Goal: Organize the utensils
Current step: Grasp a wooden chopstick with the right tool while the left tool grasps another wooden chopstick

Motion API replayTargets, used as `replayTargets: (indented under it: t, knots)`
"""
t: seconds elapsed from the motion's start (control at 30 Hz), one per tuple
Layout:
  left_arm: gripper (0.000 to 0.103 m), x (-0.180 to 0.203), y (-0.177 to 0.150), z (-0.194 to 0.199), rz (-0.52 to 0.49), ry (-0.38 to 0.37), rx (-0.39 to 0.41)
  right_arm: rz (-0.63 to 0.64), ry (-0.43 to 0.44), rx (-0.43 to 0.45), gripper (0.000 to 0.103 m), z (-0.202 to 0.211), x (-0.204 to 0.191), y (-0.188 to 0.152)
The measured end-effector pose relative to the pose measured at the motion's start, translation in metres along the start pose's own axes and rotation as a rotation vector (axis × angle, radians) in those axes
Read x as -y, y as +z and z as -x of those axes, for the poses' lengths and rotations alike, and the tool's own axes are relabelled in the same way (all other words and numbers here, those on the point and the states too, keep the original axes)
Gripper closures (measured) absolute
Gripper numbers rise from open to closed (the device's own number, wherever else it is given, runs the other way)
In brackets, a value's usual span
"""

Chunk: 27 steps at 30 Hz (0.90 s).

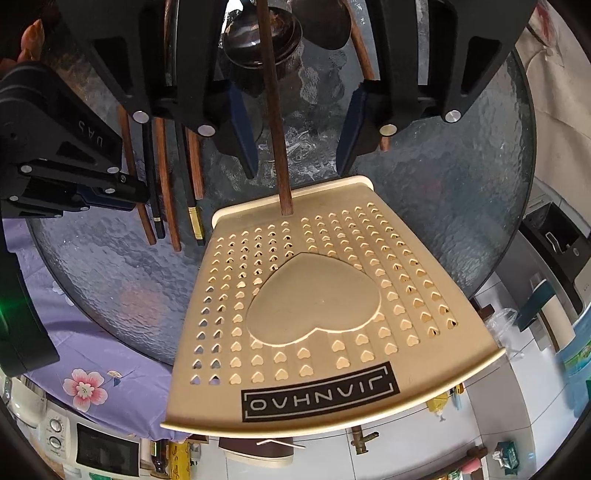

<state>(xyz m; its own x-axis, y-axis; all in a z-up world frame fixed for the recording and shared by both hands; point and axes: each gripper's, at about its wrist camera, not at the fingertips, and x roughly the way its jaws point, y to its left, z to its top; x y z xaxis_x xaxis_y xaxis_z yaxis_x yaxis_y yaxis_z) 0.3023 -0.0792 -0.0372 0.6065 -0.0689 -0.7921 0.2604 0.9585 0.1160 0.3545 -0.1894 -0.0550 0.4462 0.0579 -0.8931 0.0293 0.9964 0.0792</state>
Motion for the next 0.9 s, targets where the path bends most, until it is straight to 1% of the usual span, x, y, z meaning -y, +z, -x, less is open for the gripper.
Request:
replayTargets:
  t: [0.07,0.13,0.2,0.33,0.6,0.77,0.9]
  knots:
    - [0.070,0.000,0.001,-0.003,0.002,-0.005,-0.009,0.004,-0.011,0.007,0.091,-0.002,-0.002,0.001]
    - [0.075,0.000,-0.002,-0.003,0.007,-0.006,-0.007,0.001,-0.010,0.013,0.091,-0.003,-0.002,0.003]
    - [0.084,-0.001,-0.002,-0.003,0.019,-0.011,-0.007,-0.003,-0.005,0.014,0.092,-0.003,-0.003,0.002]
    - [0.094,-0.005,-0.002,-0.002,0.032,-0.029,0.002,-0.032,0.016,0.017,0.094,-0.004,0.005,0.002]
    - [0.095,-0.002,-0.004,0.009,0.039,-0.048,0.028,-0.077,0.073,0.050,0.096,-0.002,0.025,0.003]
    - [0.096,-0.003,-0.002,0.023,0.040,-0.065,0.055,-0.074,0.124,0.100,0.096,0.009,0.033,0.006]
    - [0.096,-0.006,-0.001,0.037,0.053,-0.088,0.091,-0.059,0.159,0.167,0.096,0.026,0.036,0.006]
